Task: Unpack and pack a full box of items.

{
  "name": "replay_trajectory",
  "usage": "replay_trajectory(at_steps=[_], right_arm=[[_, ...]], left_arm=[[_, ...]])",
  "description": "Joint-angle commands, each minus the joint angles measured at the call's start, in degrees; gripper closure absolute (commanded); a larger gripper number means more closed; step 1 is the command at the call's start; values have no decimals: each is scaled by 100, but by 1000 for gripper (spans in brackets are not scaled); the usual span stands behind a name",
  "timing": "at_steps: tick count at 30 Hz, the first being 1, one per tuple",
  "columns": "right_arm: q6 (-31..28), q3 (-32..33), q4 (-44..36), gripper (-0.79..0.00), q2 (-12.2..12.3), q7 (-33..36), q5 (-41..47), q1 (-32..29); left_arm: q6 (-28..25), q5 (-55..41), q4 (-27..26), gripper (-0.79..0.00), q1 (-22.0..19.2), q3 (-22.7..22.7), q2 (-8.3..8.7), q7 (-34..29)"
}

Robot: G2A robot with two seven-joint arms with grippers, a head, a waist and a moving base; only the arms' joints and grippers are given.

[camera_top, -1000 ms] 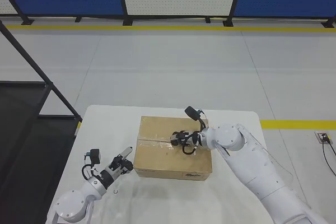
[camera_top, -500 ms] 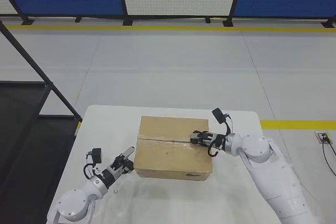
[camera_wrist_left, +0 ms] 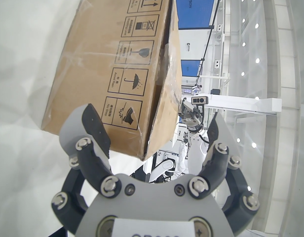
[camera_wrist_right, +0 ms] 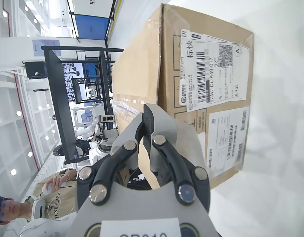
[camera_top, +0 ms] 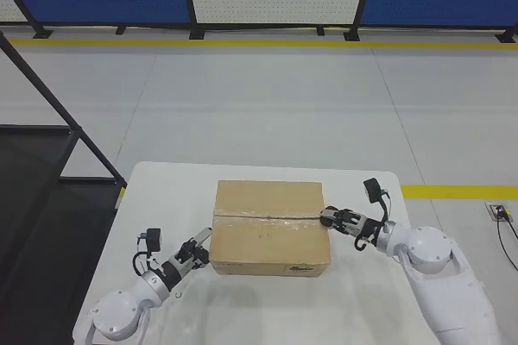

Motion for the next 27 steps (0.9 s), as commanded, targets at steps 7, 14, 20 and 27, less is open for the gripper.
replay_trajectory(at_steps=[7, 14, 20, 27], right_arm=[[-72, 175, 147, 0, 31, -322, 270, -87], [25, 49, 293, 0, 52, -152, 201, -7], [39, -145, 618, 0, 22, -204, 243, 193], [63, -328, 892, 0, -1, -205, 242, 378]], left_arm=[[8, -5, -13, -785, 9, 38, 29, 40], [3, -38, -31, -785, 30, 60, 52, 82], [-3, -58, -57, -785, 57, 63, 72, 129], [5, -91, -60, -785, 64, 74, 95, 144]])
